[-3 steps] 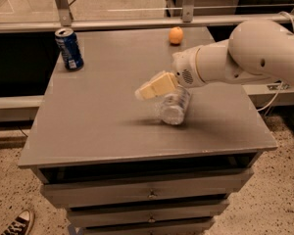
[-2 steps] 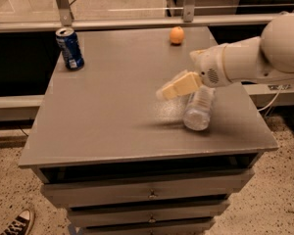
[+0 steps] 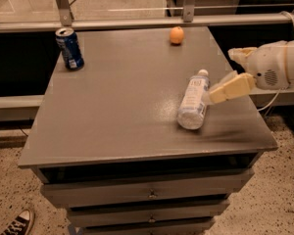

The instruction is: Knock blue plastic bottle over

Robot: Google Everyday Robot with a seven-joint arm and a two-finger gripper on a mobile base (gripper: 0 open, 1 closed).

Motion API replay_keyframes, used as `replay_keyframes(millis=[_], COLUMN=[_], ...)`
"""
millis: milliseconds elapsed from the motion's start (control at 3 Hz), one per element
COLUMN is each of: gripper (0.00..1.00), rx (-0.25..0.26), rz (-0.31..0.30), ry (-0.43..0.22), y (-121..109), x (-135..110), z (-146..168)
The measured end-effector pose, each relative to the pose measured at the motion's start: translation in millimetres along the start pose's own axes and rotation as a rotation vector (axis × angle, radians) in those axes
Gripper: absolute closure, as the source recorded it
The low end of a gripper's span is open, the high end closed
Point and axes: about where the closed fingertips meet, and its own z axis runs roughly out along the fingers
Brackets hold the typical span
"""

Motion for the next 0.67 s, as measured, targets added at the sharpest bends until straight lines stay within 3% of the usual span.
replay_keyframes(millis=[333, 667], gripper=[0.0, 0.0], rx=[0.003, 0.0], rz=[-0.007, -0.01], ry=[-0.011, -0.011], y=[-6.7, -6.6], x=[14.0, 15.5], z=[-37.5, -43.2])
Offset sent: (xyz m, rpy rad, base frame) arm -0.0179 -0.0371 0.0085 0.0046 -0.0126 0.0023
